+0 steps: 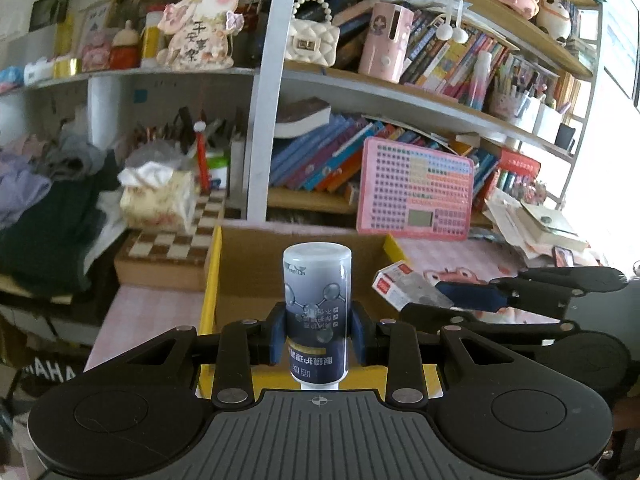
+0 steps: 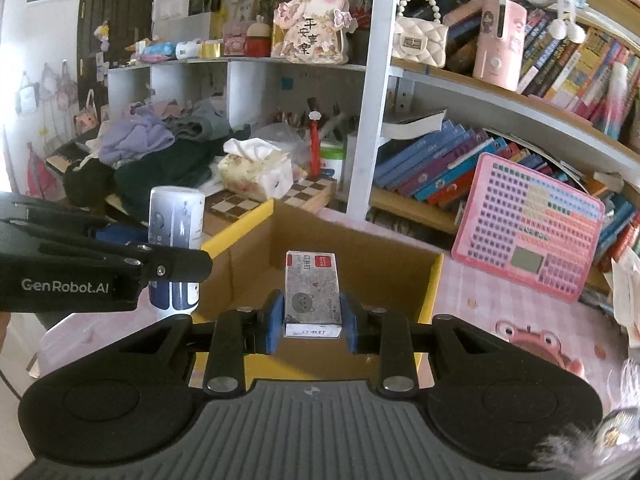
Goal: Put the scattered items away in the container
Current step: 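Carry the spray bottle and card box over the yellow box with both tools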
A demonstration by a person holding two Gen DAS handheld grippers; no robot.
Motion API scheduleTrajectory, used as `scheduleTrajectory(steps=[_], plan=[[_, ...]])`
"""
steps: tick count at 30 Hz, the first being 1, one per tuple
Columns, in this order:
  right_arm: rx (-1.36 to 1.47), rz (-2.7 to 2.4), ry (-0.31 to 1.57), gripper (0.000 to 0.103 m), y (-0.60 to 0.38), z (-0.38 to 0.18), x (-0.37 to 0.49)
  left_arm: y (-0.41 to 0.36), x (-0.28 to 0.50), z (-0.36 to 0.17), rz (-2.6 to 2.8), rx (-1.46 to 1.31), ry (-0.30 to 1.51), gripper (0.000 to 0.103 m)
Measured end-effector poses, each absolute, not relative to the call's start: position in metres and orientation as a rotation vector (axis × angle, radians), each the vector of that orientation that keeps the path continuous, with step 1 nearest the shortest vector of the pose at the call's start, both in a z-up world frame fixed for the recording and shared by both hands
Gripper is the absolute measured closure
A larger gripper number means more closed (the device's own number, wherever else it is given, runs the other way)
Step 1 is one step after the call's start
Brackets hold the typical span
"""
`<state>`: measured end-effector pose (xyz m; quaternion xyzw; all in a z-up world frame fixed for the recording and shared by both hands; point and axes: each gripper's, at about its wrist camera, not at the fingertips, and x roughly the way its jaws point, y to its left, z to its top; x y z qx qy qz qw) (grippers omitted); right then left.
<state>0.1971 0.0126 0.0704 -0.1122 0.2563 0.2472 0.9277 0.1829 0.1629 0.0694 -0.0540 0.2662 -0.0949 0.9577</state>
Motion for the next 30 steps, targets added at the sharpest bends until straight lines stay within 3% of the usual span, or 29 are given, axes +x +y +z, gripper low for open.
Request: scheduleTrajectory(steps=[14,30], plan=[[-0.434,0.543,0.661,0.074,0.03,0.021,0.324,0.146,0.297,0.034,-0.127,-0.043,0.653,0.072],[-0.476,0.64,0.769,0.074,0.037,-0.002,0.343,0.129,0.325,-0.001,-0.091,-0.025,0.791,0.072]])
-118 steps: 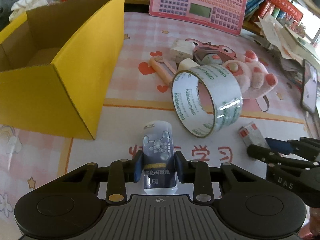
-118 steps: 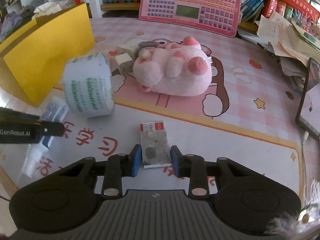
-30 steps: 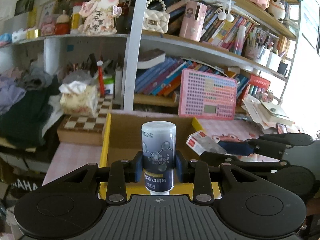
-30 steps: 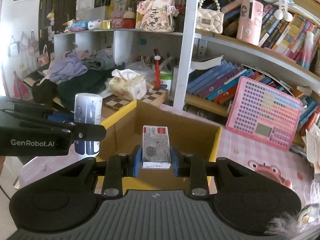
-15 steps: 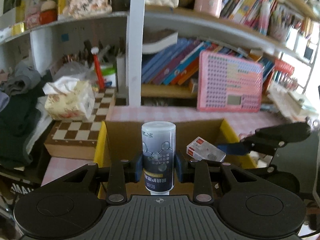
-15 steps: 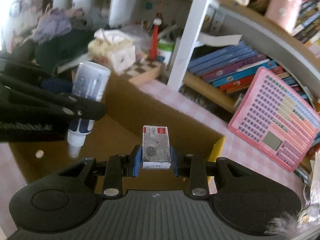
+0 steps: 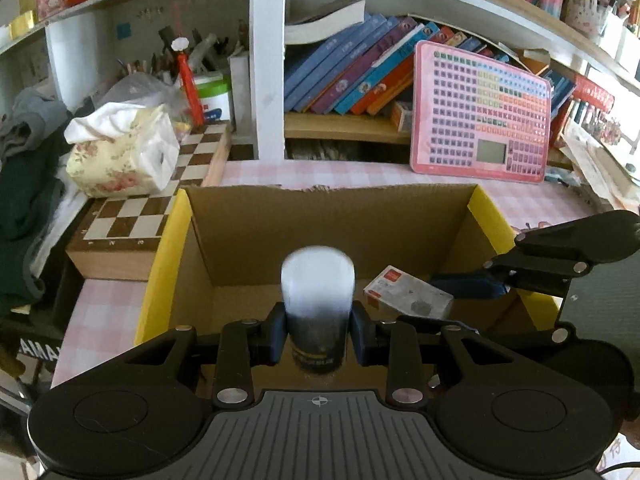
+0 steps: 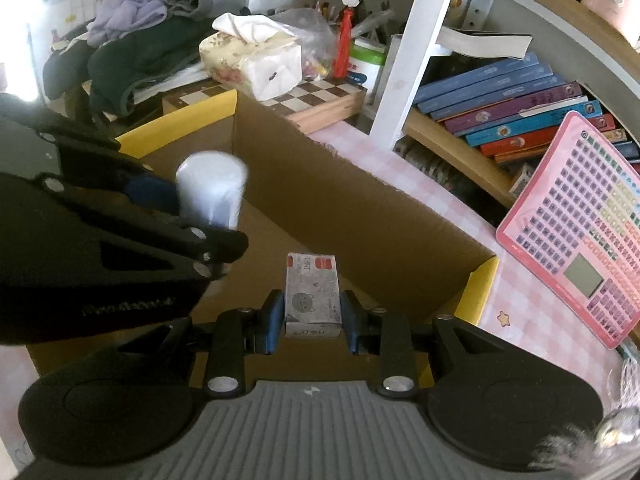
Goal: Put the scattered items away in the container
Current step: 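Carry the spray bottle and card box over the yellow box with both tools, then open both tools to drop the bottle and card box into the box, then move both tools back toward the tape roll and plush pig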
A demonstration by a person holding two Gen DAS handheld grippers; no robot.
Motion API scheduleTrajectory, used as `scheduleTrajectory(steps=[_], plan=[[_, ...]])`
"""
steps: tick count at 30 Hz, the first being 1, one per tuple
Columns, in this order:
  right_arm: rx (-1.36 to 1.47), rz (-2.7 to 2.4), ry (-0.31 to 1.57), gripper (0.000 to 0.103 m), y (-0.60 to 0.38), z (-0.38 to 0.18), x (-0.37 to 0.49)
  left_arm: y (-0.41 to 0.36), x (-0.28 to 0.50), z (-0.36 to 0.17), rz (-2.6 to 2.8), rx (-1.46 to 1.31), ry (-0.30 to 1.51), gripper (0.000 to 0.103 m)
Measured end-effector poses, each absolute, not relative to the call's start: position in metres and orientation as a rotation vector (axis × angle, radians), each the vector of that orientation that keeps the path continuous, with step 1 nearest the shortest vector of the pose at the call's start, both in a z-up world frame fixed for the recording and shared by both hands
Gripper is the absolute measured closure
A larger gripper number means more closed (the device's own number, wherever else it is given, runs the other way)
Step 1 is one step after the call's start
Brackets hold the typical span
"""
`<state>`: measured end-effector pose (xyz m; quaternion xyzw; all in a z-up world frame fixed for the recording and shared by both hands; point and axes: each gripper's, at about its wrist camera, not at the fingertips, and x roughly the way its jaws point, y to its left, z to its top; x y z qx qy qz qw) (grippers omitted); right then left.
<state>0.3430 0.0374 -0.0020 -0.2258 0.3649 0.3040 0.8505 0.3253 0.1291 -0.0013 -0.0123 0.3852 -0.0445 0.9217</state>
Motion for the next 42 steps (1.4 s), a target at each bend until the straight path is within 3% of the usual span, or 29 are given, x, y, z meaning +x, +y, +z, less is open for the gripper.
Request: scheduleTrajectory(steps=[4,6,12,27,42], plan=[[-0.464,0.63,0.763,0.074,0.036,-0.001,0.343,0.126,0.323,0.003,-0.084,-0.021,0.779,0.068],[-0.443,0.629,0.748,0.068,0.034,0.004,0.342,0.125,0.32,0.01,-0.082,-0.033,0.761,0.052],[-0.406,0.606,0.696,0.055,0.025,0.023,0.33,0.124,0.302,0.032,-0.076,-0.028,0.684,0.033],[-0.296,0.528,0.537,0.049,-0.008,0.07,0.246,0.123,0.217,0.081,-0.116,-0.054,0.533,0.024],[-0.212,0.357,0.462,0.048,-0.052,0.062,0.136,0.121,0.125,0.068,-0.166,-0.044,0.523,0.021]])
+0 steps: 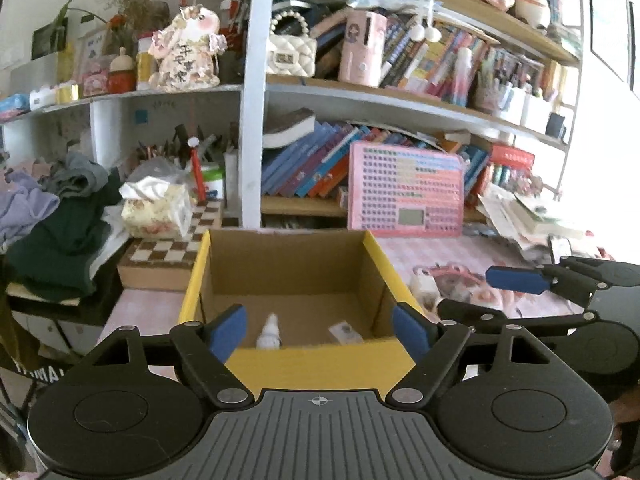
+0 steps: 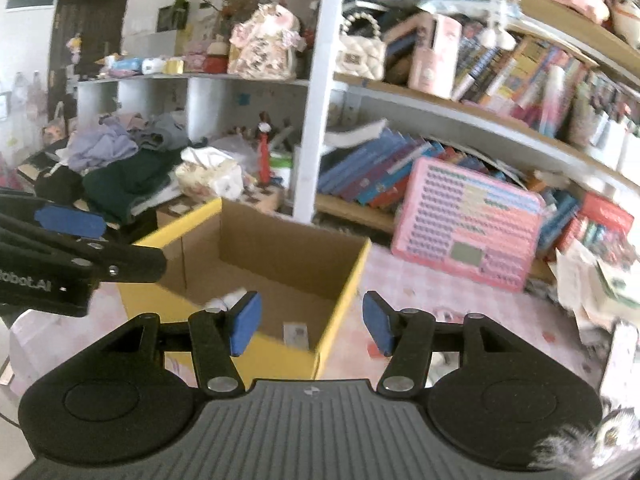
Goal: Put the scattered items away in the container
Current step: 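Move both tools back toward the tape roll and plush pig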
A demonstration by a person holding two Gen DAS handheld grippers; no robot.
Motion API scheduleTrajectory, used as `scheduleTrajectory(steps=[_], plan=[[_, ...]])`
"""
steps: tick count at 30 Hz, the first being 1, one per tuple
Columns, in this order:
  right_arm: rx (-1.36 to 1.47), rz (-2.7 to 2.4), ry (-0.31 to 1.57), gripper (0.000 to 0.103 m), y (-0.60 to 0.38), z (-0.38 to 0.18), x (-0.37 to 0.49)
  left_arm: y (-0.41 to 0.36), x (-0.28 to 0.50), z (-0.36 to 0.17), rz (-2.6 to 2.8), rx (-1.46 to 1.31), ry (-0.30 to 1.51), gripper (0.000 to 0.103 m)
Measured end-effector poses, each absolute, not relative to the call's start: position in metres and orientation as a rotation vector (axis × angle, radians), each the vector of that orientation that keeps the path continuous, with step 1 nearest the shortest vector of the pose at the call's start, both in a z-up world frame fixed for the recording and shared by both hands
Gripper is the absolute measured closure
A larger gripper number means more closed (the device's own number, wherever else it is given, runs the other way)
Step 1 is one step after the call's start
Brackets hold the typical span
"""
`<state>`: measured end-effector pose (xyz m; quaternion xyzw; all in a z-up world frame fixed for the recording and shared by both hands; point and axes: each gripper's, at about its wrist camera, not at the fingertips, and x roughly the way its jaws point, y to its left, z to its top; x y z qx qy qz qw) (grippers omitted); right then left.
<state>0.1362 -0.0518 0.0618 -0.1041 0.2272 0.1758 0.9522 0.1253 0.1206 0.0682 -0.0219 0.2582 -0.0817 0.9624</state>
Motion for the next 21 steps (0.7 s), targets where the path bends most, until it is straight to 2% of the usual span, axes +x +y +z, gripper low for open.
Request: scheduleTrajectory(steps=[7,10,19,21], plan=[[-0.156,0.257,0.526,0.048,-0.064,0.04,0.103,0.122,0.103,0.043,-0.176,-0.05,0.606,0.021],[-0.154,0.218,0.555,0.04,-0.067,0.031,0.092,0.12,0.097,0.032,-0.198,-0.051,0.645,0.021],[-0.163,0.132,0.642,0.033,-0.084,0.013,0.077,0.096,0.093,0.012,-0.264,0.004,0.722,0.021],[-0.152,0.109,0.663,0.032,-0.091,0.01,0.076,0.088,0.094,0.008,-0.283,0.015,0.745,0.017]])
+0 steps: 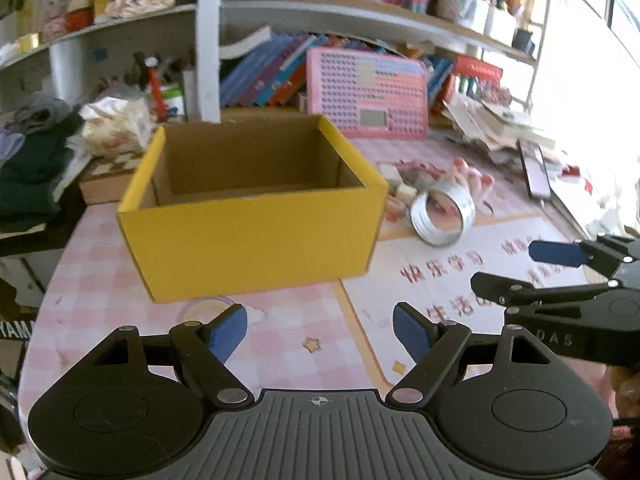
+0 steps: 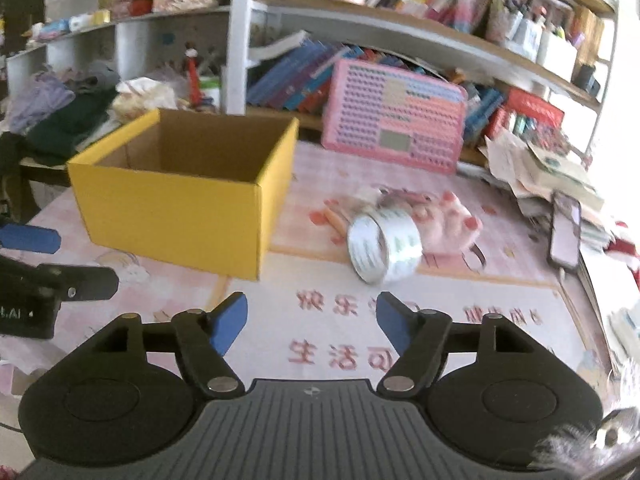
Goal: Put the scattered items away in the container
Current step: 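Move both tools back toward the tape roll and plush pig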
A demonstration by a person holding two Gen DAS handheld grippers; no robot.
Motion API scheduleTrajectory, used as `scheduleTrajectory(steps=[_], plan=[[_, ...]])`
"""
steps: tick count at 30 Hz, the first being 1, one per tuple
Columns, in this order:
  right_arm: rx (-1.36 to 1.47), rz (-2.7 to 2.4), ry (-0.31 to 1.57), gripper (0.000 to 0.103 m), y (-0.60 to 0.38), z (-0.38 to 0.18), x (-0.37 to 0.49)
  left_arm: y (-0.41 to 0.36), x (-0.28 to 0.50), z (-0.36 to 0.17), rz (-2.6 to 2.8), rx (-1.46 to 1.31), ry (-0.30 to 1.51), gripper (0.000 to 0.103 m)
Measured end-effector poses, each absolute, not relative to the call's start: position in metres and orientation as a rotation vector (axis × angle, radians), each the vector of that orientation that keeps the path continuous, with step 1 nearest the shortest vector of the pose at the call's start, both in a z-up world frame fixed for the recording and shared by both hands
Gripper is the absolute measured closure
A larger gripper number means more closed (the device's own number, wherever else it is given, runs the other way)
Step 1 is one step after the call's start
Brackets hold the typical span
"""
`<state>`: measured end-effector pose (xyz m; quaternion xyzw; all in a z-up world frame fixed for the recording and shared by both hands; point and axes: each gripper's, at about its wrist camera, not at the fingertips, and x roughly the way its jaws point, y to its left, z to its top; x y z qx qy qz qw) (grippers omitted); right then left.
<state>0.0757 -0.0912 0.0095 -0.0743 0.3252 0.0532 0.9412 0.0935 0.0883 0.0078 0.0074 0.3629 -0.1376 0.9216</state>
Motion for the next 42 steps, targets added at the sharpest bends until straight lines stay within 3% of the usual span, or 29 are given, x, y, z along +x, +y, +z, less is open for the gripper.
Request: scheduleTrajectory(steps=[9,31,42], plan=[[-0.128,0.042,0.733,0.021,-0.128,-0.001,0.077,0.046,0.102,-0.001,-0.362,0.065,0.794,0.016],[-0.116,0.027,0.806,0.018,-0.254,-0.011,0.156,-0.085,0.162,-0.017,-0.422,0.094,0.851,0.015],[-0.088,0.101,0.837,0.017,-0.29,-0.018,0.203,-0.116,0.199,-0.028,-0.325,0.011,0.878,0.015]])
